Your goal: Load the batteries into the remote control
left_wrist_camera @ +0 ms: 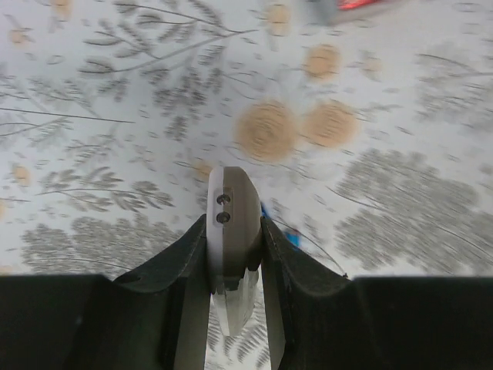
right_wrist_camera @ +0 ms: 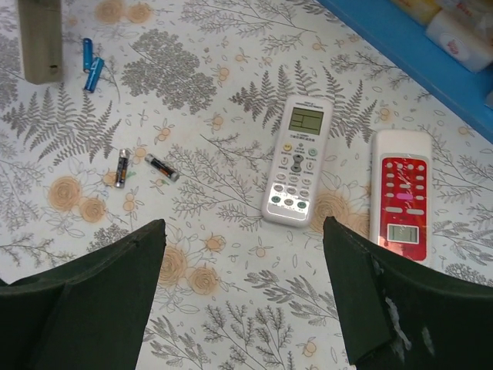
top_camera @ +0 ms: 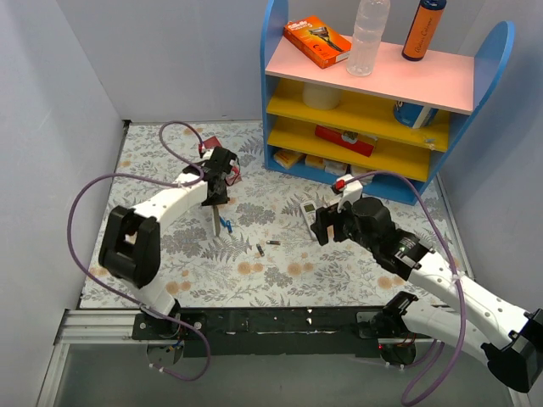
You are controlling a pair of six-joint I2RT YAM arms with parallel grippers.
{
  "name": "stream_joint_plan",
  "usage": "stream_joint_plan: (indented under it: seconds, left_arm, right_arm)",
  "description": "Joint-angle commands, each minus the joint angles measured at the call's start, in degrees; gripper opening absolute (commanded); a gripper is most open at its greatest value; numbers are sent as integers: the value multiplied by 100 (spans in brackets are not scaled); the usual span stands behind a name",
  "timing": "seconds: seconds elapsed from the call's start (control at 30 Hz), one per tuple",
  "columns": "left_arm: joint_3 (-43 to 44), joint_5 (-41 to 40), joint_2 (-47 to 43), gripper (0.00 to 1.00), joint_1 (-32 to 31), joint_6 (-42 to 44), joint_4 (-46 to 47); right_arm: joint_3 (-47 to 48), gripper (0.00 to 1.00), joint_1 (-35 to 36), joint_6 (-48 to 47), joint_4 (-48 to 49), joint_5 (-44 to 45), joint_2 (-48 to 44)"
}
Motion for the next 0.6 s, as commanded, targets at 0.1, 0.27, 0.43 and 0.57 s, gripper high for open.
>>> stream_joint_plan:
  seconds: [0.1,0.27,0.43,0.57]
  left_arm:
    - [878,-2587,1542,0,452,450,-1516]
    - [1090,-2943,2439,0,848,344,-1720]
    - [1063,-2960,2633,13,1086,485,-1517]
    - [1037,-2689,2783,32,1078,529,-1491]
  right_arm:
    - [-92,89,-19,-217,-292,466,-309]
    - [-145,89,-19,-225,-468,466,-449]
    - [-320,89,-19,-147,-503,545,-625]
    - [-356,90,-19,-94,-503,545,-661]
